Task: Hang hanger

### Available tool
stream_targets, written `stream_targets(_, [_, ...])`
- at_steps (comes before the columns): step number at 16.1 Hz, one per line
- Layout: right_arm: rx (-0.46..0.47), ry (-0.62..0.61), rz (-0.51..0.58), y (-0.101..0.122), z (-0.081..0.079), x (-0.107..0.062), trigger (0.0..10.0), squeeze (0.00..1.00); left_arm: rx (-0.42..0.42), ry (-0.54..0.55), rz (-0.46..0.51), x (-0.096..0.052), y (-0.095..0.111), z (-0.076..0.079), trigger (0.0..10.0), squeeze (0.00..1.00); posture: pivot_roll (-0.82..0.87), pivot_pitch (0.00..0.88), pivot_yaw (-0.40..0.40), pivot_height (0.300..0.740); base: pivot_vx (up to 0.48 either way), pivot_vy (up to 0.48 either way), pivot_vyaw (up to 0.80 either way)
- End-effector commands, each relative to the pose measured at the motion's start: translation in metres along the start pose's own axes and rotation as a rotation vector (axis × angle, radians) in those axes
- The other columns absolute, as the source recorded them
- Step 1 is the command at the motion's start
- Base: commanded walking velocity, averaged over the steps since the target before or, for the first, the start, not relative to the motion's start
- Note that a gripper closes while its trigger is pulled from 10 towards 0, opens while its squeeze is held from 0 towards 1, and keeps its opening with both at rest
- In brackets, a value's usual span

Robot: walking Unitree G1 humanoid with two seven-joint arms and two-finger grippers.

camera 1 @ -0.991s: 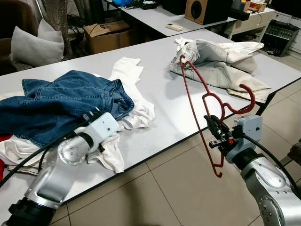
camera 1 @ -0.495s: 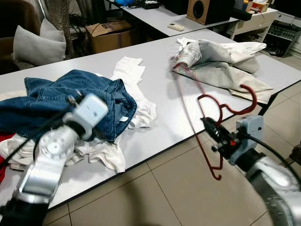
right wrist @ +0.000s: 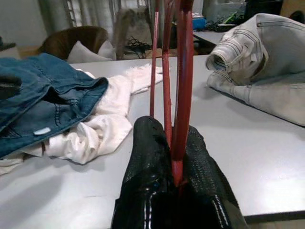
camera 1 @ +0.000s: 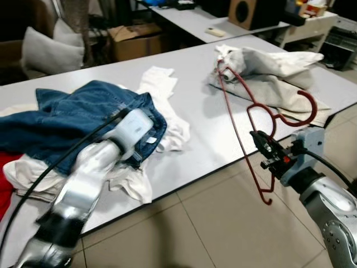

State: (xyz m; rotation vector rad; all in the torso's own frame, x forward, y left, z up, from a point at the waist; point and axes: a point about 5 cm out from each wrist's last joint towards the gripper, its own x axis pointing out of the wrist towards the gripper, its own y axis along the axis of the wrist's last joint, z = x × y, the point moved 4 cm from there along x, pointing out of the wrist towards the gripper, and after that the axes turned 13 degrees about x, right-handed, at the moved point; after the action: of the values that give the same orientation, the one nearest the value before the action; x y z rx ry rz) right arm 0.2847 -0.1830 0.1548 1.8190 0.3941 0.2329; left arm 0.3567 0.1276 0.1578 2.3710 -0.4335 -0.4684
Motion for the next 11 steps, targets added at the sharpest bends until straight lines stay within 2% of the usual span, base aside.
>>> stream_targets(1, [-0.009, -0.025, -0.001, 0.003, 0.005, -0.002, 10.0, 0.0, 0.045, -0.025, -0.042, 0.013, -0.001, 0.0, 10.0, 1.0, -0.21, 0.0, 0.011, 0.74, 0.0, 0.0, 0.0])
stream_targets(2, [-0.009, -0.028, -0.001, 0.002, 0.004, -0.002, 10.0, 0.0, 0.09, -0.038, -0.103, 0.023, -0.008, 0.0, 10.0, 1.0, -0.22, 0.0, 0.015, 0.74, 0.0, 0.0, 0.0])
stream_targets(3, [-0.009, -0.029, 0.0, 0.003, 0.004, -0.002, 10.0, 0.0, 0.103, -0.041, -0.119, 0.025, -0.01, 0.0, 10.0, 1.0, -0.22, 0.0, 0.015, 0.74, 0.0, 0.0, 0.0])
stream_targets(4, [-0.005, -0.035, 0.005, 0.003, 0.003, -0.003, 10.0, 0.0, 0.147, -0.042, -0.184, 0.033, -0.021, 0.002, 10.0, 1.0, -0.22, 0.0, 0.02, 0.74, 0.0, 0.0, 0.0])
stream_targets(7, [0.007, -0.044, 0.012, 0.0, 0.0, -0.005, 10.0, 0.0, 0.212, -0.051, -0.298, 0.042, -0.043, 0.007, 10.0, 1.0, -0.23, 0.0, 0.032, 0.74, 0.0, 0.0, 0.0])
stream_targets(9, [0.008, -0.046, 0.01, -0.001, -0.001, -0.006, 10.0, 0.0, 0.252, -0.021, -0.321, 0.044, -0.047, 0.002, 10.0, 1.0, -0.23, 0.0, 0.032, 0.74, 0.0, 0.0, 0.0])
stream_targets(11, [0.01, -0.051, 0.007, -0.003, -0.002, -0.006, 10.0, 0.0, 0.307, 0.114, -0.311, 0.043, -0.044, -0.021, 10.0, 1.0, -0.23, 0.0, 0.031, 0.74, 0.0, 0.0, 0.0])
